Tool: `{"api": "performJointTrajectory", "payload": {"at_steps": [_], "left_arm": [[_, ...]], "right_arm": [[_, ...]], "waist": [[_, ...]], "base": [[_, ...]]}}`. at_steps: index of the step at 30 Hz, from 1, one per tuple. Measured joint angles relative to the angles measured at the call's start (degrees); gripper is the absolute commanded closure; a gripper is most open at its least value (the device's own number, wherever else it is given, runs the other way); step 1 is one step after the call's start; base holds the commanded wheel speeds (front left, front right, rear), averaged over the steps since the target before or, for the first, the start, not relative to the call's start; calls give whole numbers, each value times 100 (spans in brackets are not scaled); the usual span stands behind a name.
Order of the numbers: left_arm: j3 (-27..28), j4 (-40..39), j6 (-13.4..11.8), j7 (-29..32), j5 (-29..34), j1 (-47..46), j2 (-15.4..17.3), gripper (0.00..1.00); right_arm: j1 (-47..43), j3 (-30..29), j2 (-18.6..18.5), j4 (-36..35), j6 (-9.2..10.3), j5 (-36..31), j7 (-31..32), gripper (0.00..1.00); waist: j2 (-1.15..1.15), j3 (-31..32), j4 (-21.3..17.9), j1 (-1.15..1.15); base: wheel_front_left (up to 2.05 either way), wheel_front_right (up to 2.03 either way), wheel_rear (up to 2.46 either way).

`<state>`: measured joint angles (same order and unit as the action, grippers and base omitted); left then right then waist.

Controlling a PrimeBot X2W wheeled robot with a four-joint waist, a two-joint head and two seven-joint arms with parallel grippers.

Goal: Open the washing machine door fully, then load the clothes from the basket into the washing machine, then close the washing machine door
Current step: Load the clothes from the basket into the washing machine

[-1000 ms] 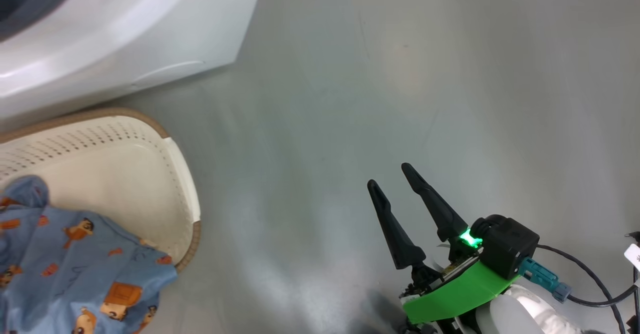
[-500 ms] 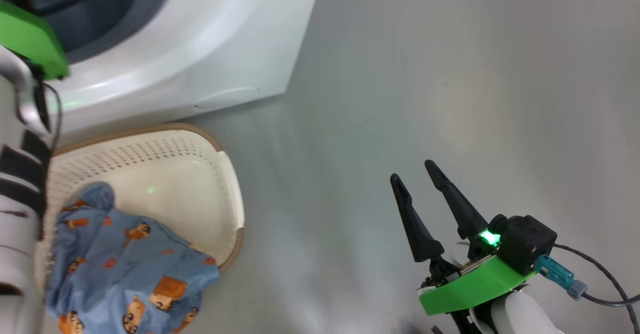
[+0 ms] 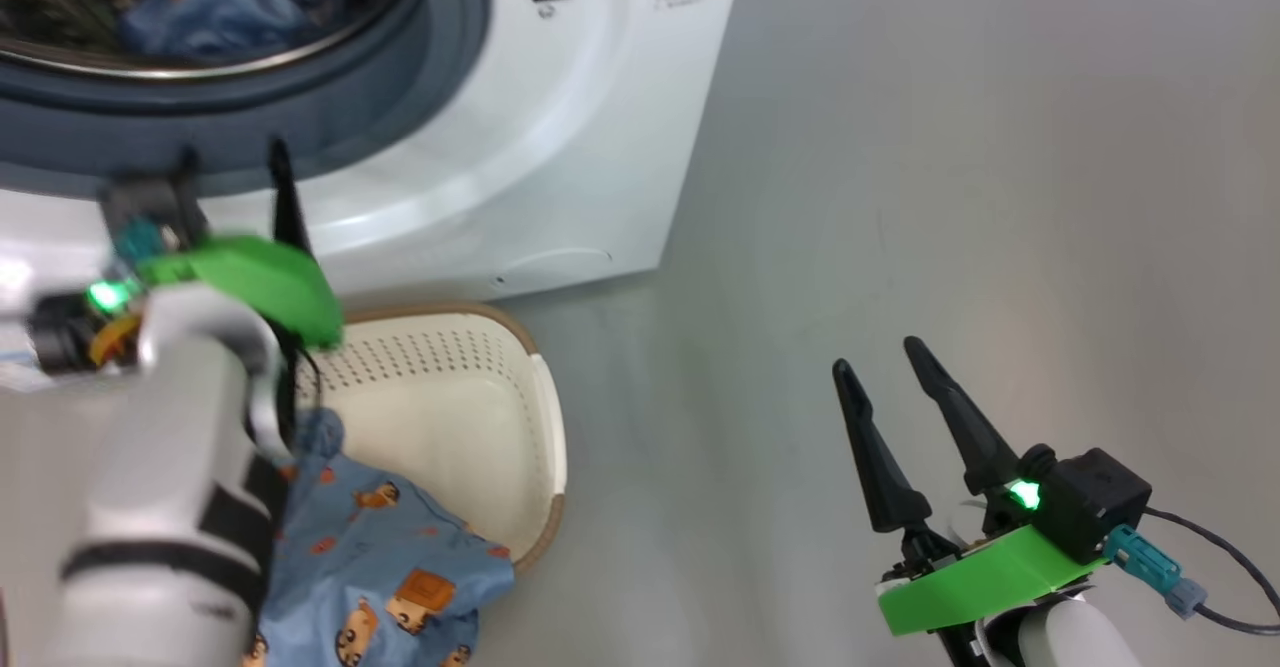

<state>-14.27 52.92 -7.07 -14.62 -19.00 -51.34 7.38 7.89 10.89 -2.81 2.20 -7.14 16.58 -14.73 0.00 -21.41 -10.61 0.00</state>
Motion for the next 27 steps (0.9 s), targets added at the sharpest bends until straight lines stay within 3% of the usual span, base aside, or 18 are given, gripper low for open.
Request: {"api": "performJointTrajectory", "payload": {"at_steps": [13,27], "left_arm": [[-54,-1967,-158,0,-52,2796,-352,0],[277,-3860,-226,0,40,5000,-396,0]], "right_arm": [[-621,-277,-35,33,0,-232,0,0],[-1172,-502,-145,-30,0,-232,0,0]], "waist": [[0,1021,403,0],[0,1821,754,0]], "base": [[0,0,0],[0,0,0]]}}
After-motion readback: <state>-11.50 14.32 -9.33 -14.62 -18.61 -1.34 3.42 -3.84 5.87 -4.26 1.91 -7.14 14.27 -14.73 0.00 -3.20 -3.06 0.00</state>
